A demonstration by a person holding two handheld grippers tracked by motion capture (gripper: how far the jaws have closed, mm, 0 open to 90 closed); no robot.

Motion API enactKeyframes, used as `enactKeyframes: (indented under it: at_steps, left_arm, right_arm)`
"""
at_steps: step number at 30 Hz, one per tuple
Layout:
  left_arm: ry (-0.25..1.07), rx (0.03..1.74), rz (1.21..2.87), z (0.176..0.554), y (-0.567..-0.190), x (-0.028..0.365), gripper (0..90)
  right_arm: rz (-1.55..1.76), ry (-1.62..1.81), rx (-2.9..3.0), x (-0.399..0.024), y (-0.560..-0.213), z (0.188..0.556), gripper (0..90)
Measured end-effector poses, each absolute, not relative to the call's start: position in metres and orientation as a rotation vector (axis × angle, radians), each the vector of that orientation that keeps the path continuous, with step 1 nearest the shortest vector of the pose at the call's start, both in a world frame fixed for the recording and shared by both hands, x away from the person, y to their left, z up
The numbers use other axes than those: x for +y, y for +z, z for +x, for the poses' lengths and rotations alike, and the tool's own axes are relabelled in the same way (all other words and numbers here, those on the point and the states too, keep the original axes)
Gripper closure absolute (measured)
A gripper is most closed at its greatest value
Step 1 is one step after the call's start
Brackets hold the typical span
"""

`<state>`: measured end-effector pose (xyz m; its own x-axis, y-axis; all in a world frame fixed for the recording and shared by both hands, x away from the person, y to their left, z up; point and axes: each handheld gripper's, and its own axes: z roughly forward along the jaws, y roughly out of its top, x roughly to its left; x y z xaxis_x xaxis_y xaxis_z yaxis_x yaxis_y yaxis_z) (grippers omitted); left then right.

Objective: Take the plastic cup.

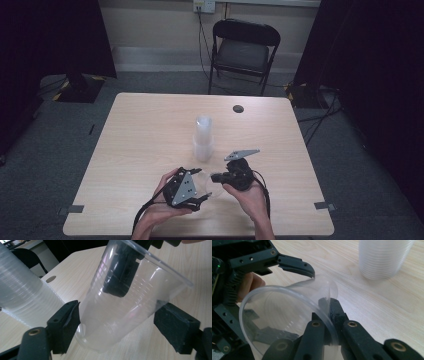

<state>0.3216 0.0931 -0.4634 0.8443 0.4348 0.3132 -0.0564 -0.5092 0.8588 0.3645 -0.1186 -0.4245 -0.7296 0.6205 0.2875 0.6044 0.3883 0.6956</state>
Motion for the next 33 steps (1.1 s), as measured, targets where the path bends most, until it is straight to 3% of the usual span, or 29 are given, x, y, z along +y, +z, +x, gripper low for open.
enactKeyframes:
  at_steps: [6,33]
  left_arm:
    - [0.582,0.291,1.998,0.321,-0.463,0.09,25.4]
    - [0.626,0.268,2.023,0.315,-0.461,0.075,27.0]
  right_arm:
    - [1.167,1.296,2.586,-0.115,-0.426,0.366,89.2]
    - [1.206,1.137,2.733,-0.096,-0.437,0.373,88.4]
